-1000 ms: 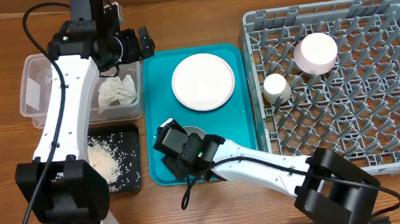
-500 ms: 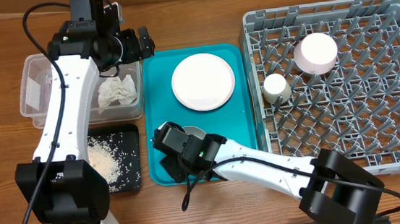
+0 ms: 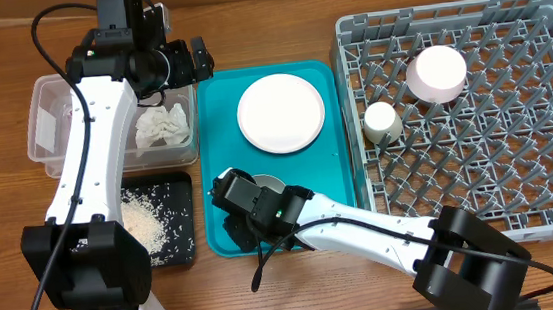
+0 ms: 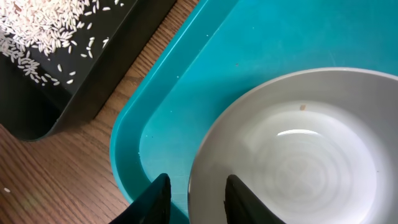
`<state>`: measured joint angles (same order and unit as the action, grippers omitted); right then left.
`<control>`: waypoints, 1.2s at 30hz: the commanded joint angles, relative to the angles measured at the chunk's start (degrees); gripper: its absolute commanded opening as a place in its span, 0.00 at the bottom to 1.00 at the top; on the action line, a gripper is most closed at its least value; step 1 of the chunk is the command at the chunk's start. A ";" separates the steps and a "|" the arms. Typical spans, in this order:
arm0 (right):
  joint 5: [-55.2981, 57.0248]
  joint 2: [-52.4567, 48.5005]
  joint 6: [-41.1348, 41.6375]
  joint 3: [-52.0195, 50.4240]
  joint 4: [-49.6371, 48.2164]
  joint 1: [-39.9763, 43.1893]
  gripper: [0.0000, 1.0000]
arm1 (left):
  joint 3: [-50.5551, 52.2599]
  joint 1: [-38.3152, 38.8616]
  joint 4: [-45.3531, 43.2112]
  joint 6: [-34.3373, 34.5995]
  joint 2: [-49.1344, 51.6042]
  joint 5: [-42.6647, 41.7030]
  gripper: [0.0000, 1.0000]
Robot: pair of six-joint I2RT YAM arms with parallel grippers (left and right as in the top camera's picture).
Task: Sort waste into correct bins and load items into the dishwasher
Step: 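Grasp the rim of the small white bowl with the right gripper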
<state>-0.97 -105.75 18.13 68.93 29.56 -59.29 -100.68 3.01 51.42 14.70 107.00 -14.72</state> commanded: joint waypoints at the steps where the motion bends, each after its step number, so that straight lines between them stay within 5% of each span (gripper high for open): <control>1: 0.83 0.90 0.15 -0.37 0.24 0.13 0.31 | -1.05 0.11 -0.02 0.33 -1.38 0.15 1.00; 36: 0.85 -0.79 0.15 -0.42 0.79 0.11 0.25 | -1.05 0.11 -0.02 0.33 -1.38 0.15 1.00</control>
<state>-0.78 -105.82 18.15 68.90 30.17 -59.29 -100.68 3.01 51.42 14.70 107.00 -14.72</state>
